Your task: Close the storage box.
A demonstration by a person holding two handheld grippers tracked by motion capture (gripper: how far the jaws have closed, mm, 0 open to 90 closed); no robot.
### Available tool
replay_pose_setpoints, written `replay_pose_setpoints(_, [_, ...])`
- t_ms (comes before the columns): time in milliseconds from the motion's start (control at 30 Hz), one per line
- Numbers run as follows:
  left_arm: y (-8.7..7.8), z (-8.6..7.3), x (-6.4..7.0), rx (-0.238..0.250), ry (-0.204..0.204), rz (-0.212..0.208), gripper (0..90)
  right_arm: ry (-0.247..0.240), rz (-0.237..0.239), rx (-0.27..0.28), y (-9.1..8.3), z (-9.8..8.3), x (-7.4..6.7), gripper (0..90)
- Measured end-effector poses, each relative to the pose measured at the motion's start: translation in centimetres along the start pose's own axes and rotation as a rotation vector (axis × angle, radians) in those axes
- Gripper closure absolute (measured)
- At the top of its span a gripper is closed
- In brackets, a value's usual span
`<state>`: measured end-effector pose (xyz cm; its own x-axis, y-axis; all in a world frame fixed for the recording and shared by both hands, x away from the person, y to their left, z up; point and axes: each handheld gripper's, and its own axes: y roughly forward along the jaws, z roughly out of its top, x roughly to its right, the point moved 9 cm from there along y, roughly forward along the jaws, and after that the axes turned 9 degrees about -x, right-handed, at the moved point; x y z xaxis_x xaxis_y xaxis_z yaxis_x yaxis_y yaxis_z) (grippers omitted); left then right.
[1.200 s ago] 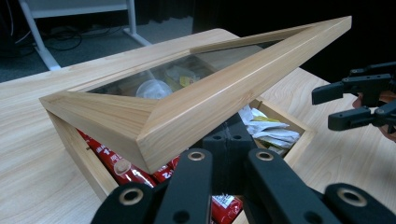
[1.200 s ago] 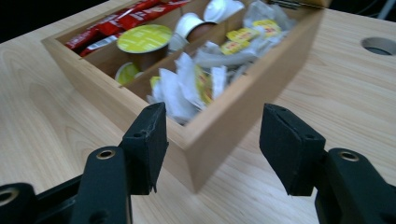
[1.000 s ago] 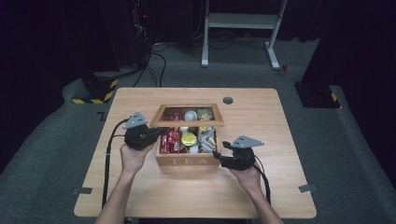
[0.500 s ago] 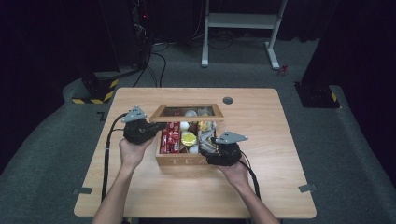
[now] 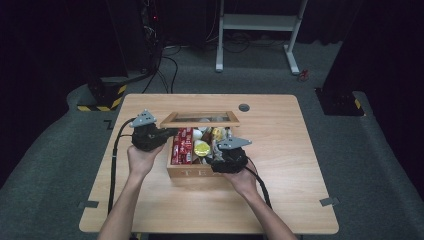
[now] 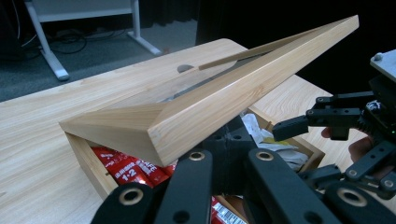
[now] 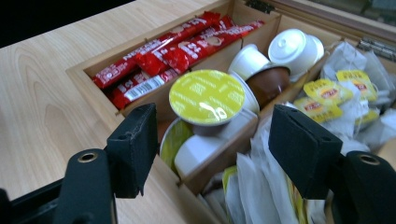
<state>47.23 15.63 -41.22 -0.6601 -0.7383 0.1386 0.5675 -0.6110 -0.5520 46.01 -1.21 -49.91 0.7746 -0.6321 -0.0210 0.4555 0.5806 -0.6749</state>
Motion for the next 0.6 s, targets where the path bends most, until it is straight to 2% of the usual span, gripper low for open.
replay_pose_setpoints(200, [0.0, 0.2, -0.2, 0.004, 0.003, -0.001, 90.0, 0.01, -0.015, -0.018, 1.1, 0.5, -0.1, 31.3])
replay_pose_setpoints(467, [0.1, 0.4, -0.2, 0.006, -0.004, -0.004, 90.0, -0.006, -0.032, -0.043, 3.0, 1.6, -0.8, 28.6])
replay_pose_setpoints(600, [0.1, 0.6, -0.3, 0.003, -0.005, 0.0, 90.0, 0.007, -0.031, -0.058, 3.6, 1.5, -0.7, 28.5])
